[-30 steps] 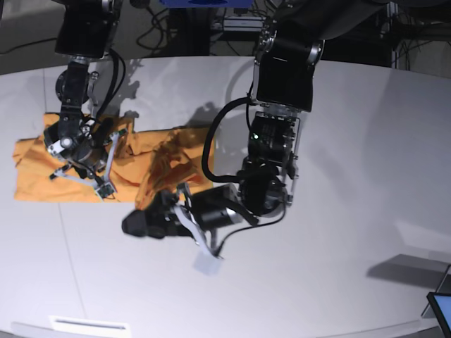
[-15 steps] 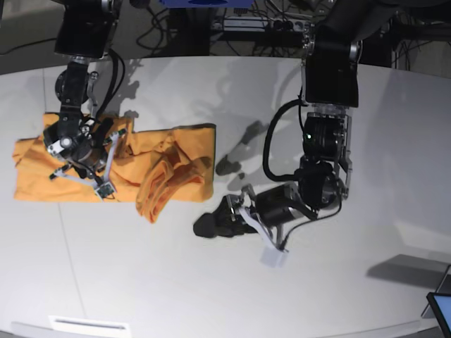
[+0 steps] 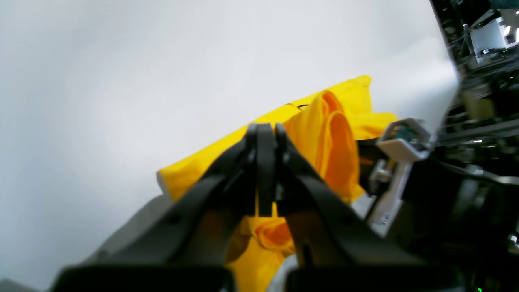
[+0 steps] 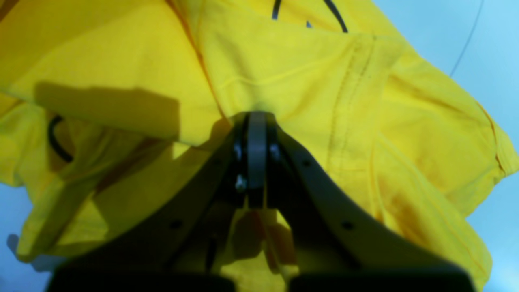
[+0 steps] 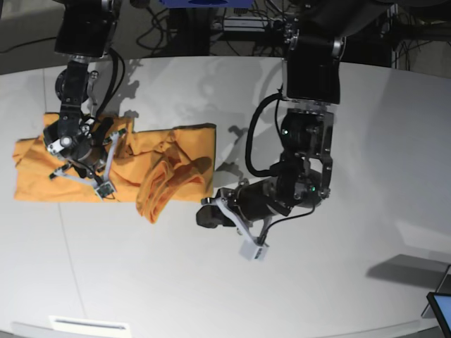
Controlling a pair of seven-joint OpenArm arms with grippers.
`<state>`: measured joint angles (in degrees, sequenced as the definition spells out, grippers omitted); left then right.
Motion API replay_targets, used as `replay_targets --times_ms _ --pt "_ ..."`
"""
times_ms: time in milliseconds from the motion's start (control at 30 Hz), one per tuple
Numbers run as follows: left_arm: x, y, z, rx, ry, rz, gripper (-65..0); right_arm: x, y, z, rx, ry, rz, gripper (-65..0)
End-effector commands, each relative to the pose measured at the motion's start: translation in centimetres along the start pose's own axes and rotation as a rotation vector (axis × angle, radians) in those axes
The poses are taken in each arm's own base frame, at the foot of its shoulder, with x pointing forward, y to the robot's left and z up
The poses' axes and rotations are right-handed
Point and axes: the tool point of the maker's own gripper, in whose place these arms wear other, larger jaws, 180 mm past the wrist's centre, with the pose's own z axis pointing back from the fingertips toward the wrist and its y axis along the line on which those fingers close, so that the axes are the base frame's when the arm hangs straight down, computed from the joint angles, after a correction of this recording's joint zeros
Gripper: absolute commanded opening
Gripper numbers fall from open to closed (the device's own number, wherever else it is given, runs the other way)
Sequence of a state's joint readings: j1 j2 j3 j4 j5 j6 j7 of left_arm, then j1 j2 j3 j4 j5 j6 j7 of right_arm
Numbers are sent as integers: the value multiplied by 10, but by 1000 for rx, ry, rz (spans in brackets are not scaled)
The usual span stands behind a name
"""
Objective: Fold the T-shirt properly
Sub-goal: 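Lay the folded end onto the strip and open the left gripper, then press the folded shirt flat with the left gripper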
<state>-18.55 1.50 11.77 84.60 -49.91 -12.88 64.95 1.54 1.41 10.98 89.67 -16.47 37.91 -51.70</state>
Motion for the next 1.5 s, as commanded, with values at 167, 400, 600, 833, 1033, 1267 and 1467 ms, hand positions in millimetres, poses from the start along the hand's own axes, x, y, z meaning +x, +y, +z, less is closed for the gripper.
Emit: replay_targets --times_ms 167,400,600,833,1033,1267,1467 --pt "6 -27 -22 -72 -18 36 -650 -29 23 -6 72 111 24 -647" --pt "-18 -14 -41 -63 31 128 -650 -30 22 -6 69 112 25 -647" --pt "-19 -17 -43 -68 28 124 -650 -30 22 -6 69 112 25 -647" --pt "-30 -48 -61 -122 59 77 -650 -30 22 -6 69 112 25 -647" --pt "-53 -45 -82 -112 119 94 -650 -30 22 -6 69 112 25 -647" --pt "-65 -52 -88 -124 151 72 -650 -30 22 -6 69 112 25 -647" --pt "-39 -74 -85 -237 92 163 -650 -27 22 -7 69 93 25 -647"
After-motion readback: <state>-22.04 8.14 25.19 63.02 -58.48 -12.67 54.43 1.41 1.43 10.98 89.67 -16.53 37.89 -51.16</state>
